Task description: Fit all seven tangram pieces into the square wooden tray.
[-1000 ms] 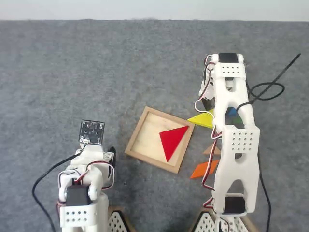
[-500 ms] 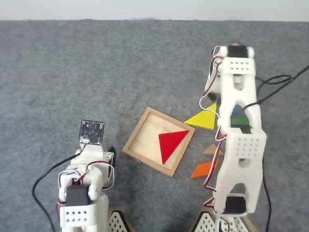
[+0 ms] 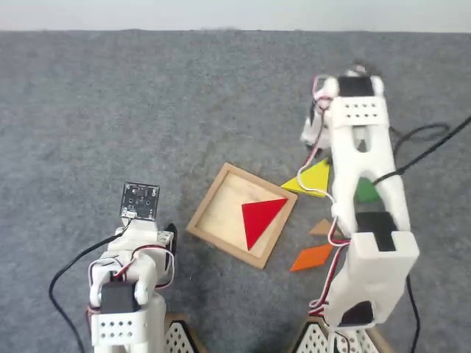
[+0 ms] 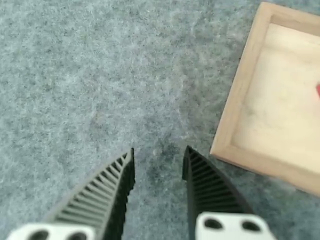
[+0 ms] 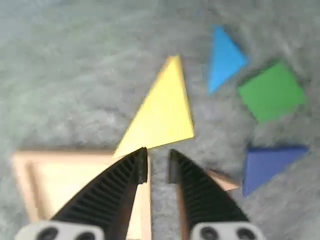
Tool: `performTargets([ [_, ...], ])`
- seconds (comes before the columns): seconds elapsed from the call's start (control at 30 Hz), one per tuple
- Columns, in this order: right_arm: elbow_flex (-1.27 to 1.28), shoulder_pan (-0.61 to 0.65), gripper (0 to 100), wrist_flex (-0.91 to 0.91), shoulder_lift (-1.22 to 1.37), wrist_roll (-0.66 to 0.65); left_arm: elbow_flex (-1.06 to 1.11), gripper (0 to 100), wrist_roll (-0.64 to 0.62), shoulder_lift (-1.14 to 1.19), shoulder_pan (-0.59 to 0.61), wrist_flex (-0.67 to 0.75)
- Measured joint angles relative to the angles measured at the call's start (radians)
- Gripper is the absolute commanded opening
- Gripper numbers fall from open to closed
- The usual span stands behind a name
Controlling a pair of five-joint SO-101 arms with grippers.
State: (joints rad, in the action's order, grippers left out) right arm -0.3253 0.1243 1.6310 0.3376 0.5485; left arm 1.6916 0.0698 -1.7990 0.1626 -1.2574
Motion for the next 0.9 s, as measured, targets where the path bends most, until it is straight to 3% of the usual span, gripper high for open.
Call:
performTargets([
  [0.13,0.158,0.006,26.0,-0.074,0.0,0.123,0.0,15,0.0,0.0,0.003,0.0],
  [0.3,0.175,0.017,26.3,-0.13,0.1,0.238,0.0,15,0.0,0.0,0.003,0.0],
  [0.9,0.057,0.097,26.3,-0.216,0.29,0.262,0.0,15,0.0,0.0,0.002,0.0],
])
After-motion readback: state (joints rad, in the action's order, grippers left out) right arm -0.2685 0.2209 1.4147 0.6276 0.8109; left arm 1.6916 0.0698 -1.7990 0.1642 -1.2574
